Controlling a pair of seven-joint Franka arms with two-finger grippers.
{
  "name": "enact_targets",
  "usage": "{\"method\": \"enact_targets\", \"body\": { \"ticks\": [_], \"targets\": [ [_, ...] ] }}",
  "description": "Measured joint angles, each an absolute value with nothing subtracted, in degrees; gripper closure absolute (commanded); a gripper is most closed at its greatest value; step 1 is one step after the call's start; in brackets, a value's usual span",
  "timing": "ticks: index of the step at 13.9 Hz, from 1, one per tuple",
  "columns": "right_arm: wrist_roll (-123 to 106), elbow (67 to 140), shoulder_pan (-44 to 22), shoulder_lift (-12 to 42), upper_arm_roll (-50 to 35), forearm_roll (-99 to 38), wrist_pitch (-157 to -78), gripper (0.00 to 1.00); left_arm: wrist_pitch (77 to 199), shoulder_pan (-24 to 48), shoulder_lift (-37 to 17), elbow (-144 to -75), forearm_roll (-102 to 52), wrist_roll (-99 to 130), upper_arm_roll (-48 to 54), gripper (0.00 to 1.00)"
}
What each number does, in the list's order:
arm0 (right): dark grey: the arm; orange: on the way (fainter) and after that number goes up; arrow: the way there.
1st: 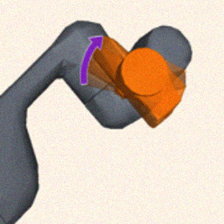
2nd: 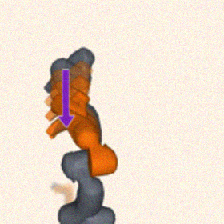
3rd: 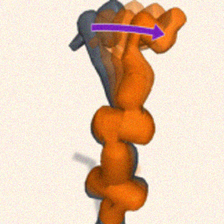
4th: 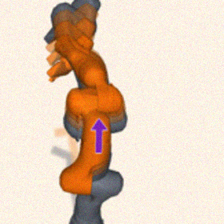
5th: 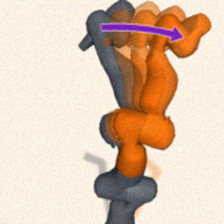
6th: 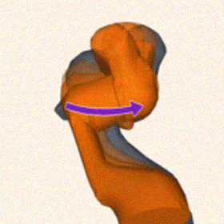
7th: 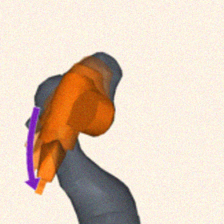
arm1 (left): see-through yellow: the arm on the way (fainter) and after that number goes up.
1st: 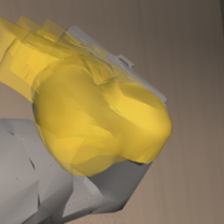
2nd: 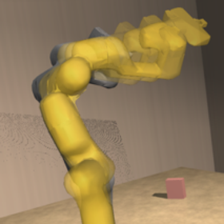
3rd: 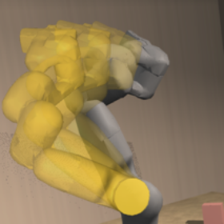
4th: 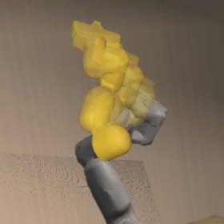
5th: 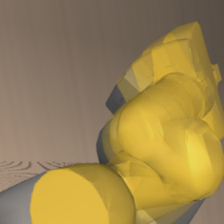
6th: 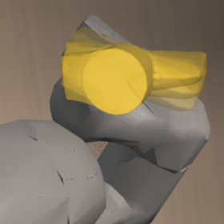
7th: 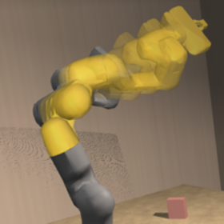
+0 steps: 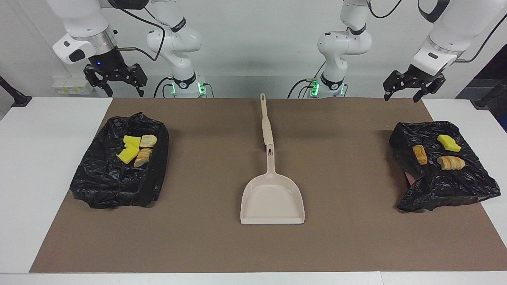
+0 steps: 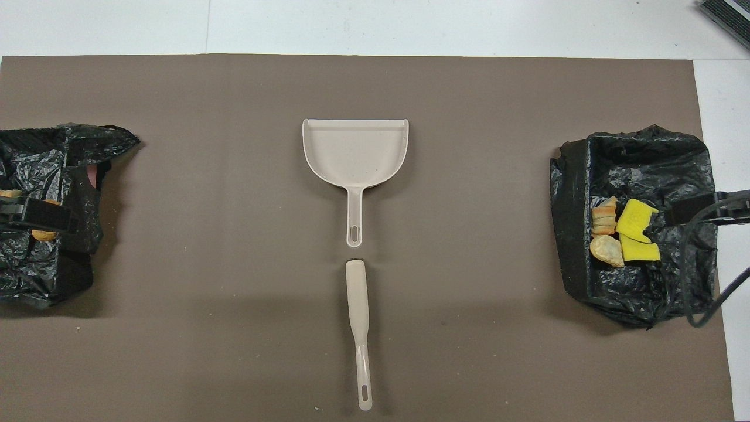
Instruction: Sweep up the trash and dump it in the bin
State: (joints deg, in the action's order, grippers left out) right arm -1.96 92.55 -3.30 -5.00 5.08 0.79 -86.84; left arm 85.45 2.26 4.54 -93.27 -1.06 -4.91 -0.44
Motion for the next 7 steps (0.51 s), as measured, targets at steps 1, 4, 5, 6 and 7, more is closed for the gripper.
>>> {"method": "enact_targets", "body": {
  "ticks": [1, 4, 5, 6, 7],
  "targets": [
    [-2.0, 92.6, -3.3, -5.0, 5.1, 0.8, -86.8, 0.00, 85.4, 2.3, 4.6, -93.3, -1.1, -4.9, -0.4, 0.00],
    [-2.0, 92.6, -3.3, -5.0, 5.1, 0.8, -86.8, 0.00, 85.4, 2.3, 4.6, -93.3, -1.1, -4.9, -0.4, 0.00],
    [-2.0, 92.6, -3.3, -5.1, 5.1, 0.8, -86.8, 0.00, 85.4, 2.3, 4.6, -93.3, -1.1, -4.9, -0.4, 0.00],
    [-2.0, 92.7, -3.3, -5.1, 5.1, 0.8, -86.8, 0.00, 85.4, 2.3, 4.6, -93.3, -1.1, -4.9, -0.4, 0.00],
    [-2.0, 92.9, -3.3, -5.2, 5.1, 0.8, -86.8, 0.00, 85.4, 2.3, 4.6, -93.3, -1.1, -4.9, -0.4, 0.00]
  ]
}}
